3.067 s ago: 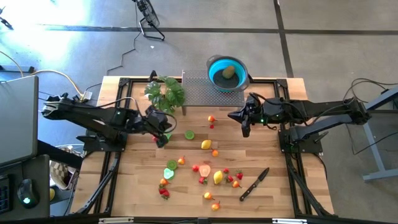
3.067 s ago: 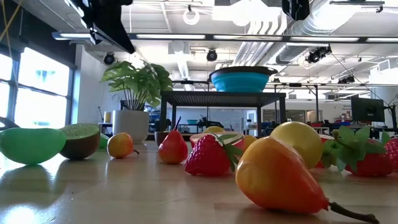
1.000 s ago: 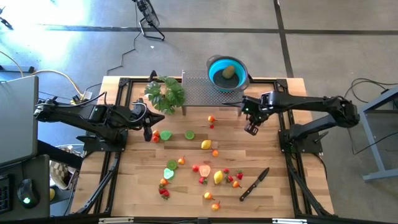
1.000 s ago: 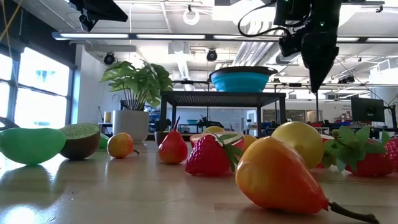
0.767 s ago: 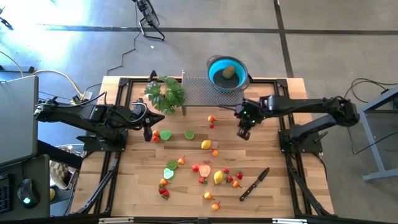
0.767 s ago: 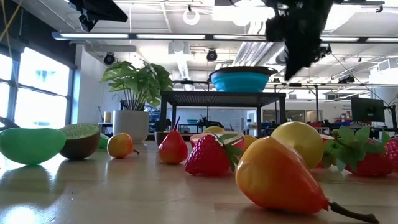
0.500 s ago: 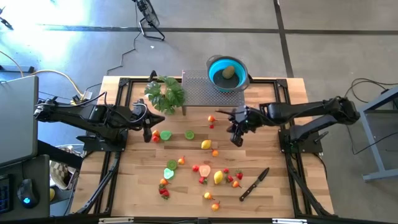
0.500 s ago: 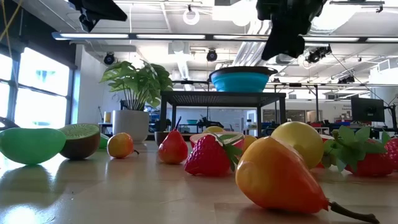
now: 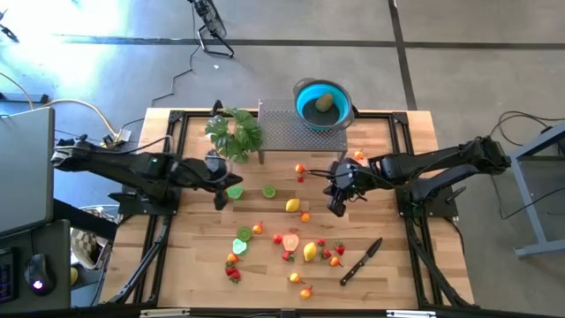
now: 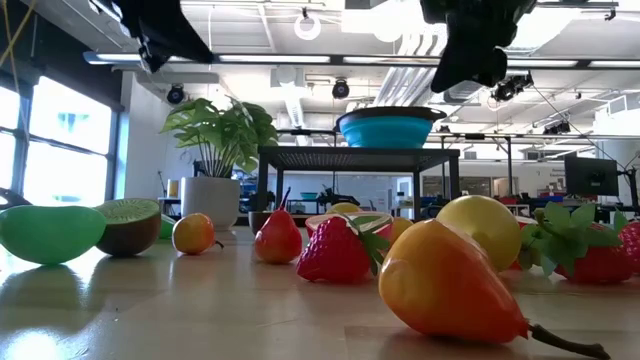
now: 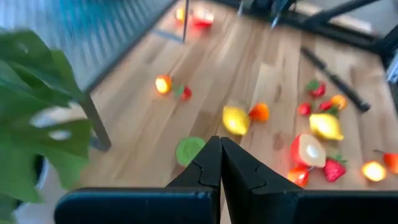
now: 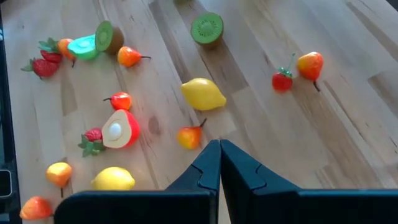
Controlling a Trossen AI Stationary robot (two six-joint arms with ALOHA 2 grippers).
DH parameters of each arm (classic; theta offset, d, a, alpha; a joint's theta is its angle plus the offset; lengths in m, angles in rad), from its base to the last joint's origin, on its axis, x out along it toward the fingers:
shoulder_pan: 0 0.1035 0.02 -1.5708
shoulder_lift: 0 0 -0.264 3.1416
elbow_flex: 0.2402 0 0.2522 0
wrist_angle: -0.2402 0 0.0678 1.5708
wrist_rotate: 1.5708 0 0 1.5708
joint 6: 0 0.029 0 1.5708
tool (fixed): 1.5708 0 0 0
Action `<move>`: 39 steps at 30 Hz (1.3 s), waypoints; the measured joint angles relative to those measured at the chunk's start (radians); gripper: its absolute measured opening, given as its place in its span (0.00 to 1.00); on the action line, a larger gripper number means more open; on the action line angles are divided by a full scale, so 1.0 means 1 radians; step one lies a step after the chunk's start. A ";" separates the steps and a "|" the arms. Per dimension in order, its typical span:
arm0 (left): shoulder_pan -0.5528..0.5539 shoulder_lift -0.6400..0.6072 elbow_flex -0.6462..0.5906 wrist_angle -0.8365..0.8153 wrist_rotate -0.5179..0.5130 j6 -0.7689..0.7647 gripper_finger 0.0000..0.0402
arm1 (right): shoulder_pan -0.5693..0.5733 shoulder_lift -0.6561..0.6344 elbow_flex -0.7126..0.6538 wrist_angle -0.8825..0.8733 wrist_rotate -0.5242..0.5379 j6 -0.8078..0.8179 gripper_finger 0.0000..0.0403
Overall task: Pick & Place Fruit
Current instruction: Put the yellow lemon in the blue bowl on the shelf
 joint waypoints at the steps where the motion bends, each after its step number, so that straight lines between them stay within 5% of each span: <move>1: 0.000 0.026 0.000 0.009 0.011 -0.008 0.00 | 0.007 0.000 0.000 0.008 0.006 0.010 0.01; 14: 0.000 0.315 0.002 0.271 0.026 -0.101 0.00 | 0.081 0.000 0.000 0.088 0.054 0.037 0.01; 31: -0.121 0.557 0.001 0.361 -0.015 -0.229 0.00 | 0.134 0.000 0.000 0.343 0.240 0.020 0.01; 39: -0.117 0.654 0.002 0.481 -0.041 -0.270 0.00 | 0.156 0.000 0.000 0.306 0.231 0.014 0.01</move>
